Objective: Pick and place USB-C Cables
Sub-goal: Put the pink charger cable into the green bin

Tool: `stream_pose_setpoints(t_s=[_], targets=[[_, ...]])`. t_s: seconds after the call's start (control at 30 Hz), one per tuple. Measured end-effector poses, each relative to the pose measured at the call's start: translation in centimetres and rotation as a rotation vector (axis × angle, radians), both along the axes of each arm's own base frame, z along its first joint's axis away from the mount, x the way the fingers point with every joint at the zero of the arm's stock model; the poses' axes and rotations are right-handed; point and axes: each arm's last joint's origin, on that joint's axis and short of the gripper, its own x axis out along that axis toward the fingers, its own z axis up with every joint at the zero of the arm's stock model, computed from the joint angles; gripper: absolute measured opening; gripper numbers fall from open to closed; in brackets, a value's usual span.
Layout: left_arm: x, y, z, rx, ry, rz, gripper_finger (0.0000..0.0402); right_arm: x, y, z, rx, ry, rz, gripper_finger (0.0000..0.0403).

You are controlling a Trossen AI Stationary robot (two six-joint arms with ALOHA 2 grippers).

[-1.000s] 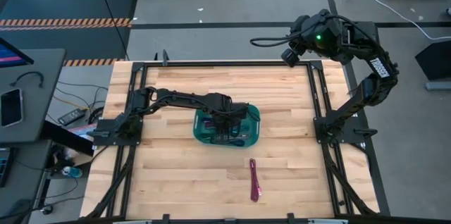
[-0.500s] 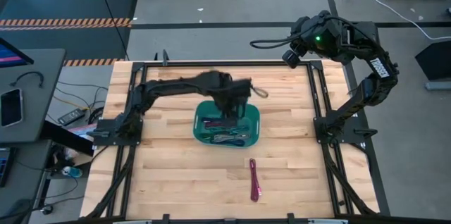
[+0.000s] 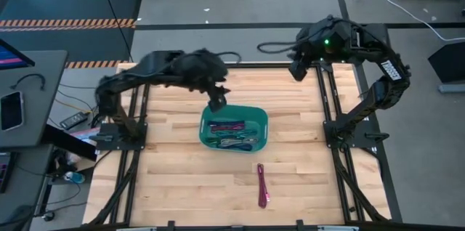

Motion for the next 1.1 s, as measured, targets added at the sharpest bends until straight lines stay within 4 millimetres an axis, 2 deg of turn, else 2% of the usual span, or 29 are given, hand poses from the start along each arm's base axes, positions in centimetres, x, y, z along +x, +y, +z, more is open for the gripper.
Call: stream_pose_setpoints(t_s=[0.13,0.2,0.33,0.43,0.63,0.83,0.97,1.1], targets=[[-3.0,-1.7,2.3,0.068,-0.079,0.072,0.0199,1.3,1.1,-1.9,0.139,0.05,0.102,0.0129],[-3.9,-2.6,2.7,0.095,-0.092,0.104,0.0199,2.1,2.0,-3.4,0.213,0.103,0.153,0.0129],[-5.3,-4.2,3.3,0.13,-0.118,0.143,0.0199,3.4,4.0,-7.2,0.342,0.25,0.224,0.0129],[-5.8,-5.1,3.3,0.139,-0.119,0.176,0.0199,3.6,5.8,-10.4,0.44,0.365,0.227,0.0129],[-6.0,-6.3,2.9,0.117,-0.123,0.228,0.0199,2.2,10.0,-16.4,0.589,0.59,0.115,0.0129],[-5.8,-6.6,2.7,0.099,-0.138,0.255,0.0199,-0.3,14.0,-20.8,0.624,0.733,-0.048,0.0129],[-5.6,-6.6,2.6,0.106,-0.137,0.263,0.0199,-1.1,16.5,-22.6,0.641,0.712,-0.08,0.0129],[-5.5,-6.5,2.6,0.113,-0.135,0.27,0.0199,-0.8,18.7,-23.5,0.7,0.576,-0.031,0.0129]])
